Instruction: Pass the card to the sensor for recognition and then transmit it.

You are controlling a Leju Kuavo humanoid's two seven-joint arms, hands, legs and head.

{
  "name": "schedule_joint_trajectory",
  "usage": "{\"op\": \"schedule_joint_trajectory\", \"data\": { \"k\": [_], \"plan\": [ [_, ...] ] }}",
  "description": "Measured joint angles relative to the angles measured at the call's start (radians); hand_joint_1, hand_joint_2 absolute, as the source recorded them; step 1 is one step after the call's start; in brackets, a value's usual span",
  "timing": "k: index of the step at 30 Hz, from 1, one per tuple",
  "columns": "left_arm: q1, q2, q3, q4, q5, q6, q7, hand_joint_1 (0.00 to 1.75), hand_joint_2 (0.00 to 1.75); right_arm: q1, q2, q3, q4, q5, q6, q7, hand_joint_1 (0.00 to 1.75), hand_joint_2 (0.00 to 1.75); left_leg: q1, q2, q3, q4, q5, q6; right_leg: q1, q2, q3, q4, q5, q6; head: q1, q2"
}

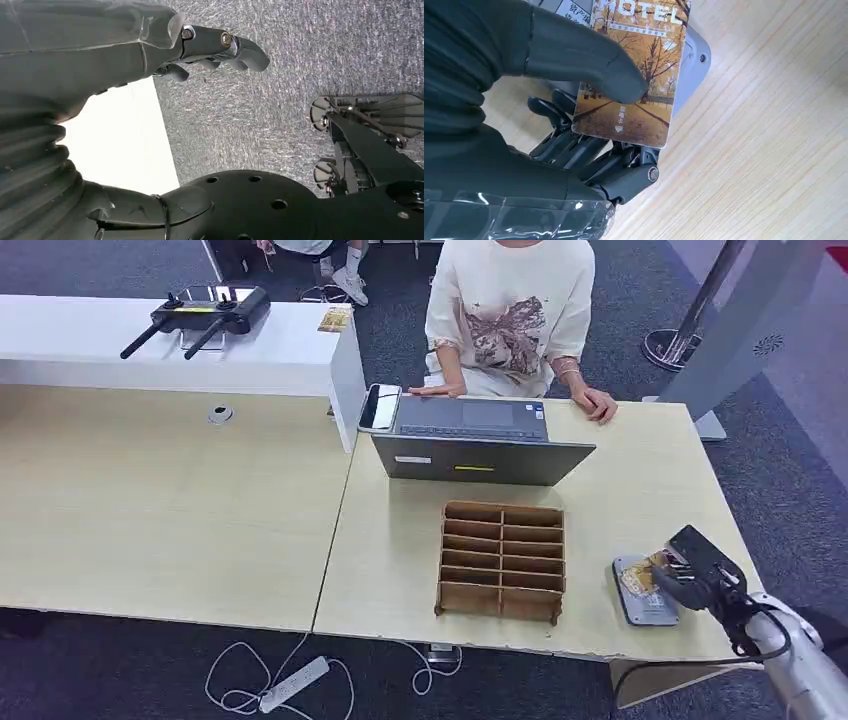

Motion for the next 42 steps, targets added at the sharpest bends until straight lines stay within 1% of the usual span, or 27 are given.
{"op": "schedule_joint_trajectory", "data": {
  "k": [6,12,16,19,25,28,32,36,40,42],
  "plan": [
    [0.000,0.000,0.000,0.000,-0.005,-0.002,-0.007,0.00,1.75,0.016,0.000,-0.042,0.000,-0.045,0.048,-0.036,1.75,1.75,0.000,0.000,-0.001,0.000,0.000,0.000,0.000,0.000,0.000,0.000,0.000,0.000,0.000,0.000],
    [0.001,0.000,0.000,0.000,-0.005,-0.001,-0.008,0.00,1.75,0.034,0.000,-0.099,-0.001,-0.101,0.051,-0.046,1.75,1.75,0.000,-0.001,-0.002,0.000,0.000,0.000,0.000,-0.001,-0.001,0.000,0.000,0.000,0.000,0.000],
    [0.001,0.000,0.002,0.000,-0.005,-0.001,-0.015,0.00,1.75,0.046,0.000,-0.146,-0.007,-0.139,0.055,-0.068,1.75,1.75,0.000,-0.001,-0.002,0.000,0.000,0.000,0.000,-0.001,-0.002,0.000,0.000,0.000,0.000,0.000],
    [0.001,0.000,0.003,0.000,-0.005,-0.001,-0.016,0.00,1.75,0.061,-0.003,-0.194,-0.025,-0.173,0.073,-0.088,1.75,1.75,0.000,-0.001,-0.002,0.000,0.000,0.000,0.000,-0.001,-0.002,0.000,0.000,0.000,0.000,0.000],
    [0.001,0.000,0.003,0.000,-0.010,-0.002,-0.016,0.00,1.75,0.088,-0.027,-0.280,-0.078,-0.239,0.139,-0.128,1.75,1.75,0.000,-0.001,-0.003,0.000,0.000,0.000,0.000,-0.001,-0.003,0.000,0.000,0.000,0.000,0.000],
    [0.001,0.000,0.003,0.000,-0.013,-0.001,-0.016,0.00,1.75,0.098,-0.028,-0.312,-0.111,-0.256,0.140,-0.148,1.75,1.75,0.000,-0.001,-0.004,0.000,0.000,0.000,0.000,0.000,-0.003,0.000,0.000,0.000,0.000,0.000],
    [0.001,-0.001,0.003,0.000,-0.014,0.004,-0.017,0.00,1.75,0.113,-0.016,-0.339,-0.179,-0.247,0.095,-0.165,1.75,1.75,0.000,-0.001,-0.004,0.000,0.000,0.000,0.000,-0.001,-0.003,0.000,0.000,0.000,0.000,0.000],
    [0.000,-0.005,0.004,0.000,-0.015,0.014,-0.018,0.00,1.75,0.121,0.023,-0.356,-0.285,-0.175,-0.015,-0.206,1.75,1.75,0.000,0.000,-0.004,0.000,0.000,0.000,0.000,0.000,-0.004,0.001,0.000,0.000,0.000,0.000],
    [-0.001,-0.010,0.005,0.000,-0.015,0.019,-0.018,0.00,1.75,0.114,0.060,-0.356,-0.386,-0.117,-0.090,-0.191,1.75,1.75,0.000,-0.001,-0.004,0.000,0.001,-0.001,0.000,0.000,-0.004,0.001,0.000,0.000,0.000,0.000],
    [-0.001,-0.011,0.009,0.000,-0.015,0.020,-0.017,0.00,1.75,0.111,0.082,-0.355,-0.444,-0.076,-0.154,-0.196,1.75,1.75,0.000,-0.001,-0.005,0.000,0.001,-0.001,0.000,0.000,-0.004,0.001,0.000,0.000,0.000,0.000]
  ]
}}
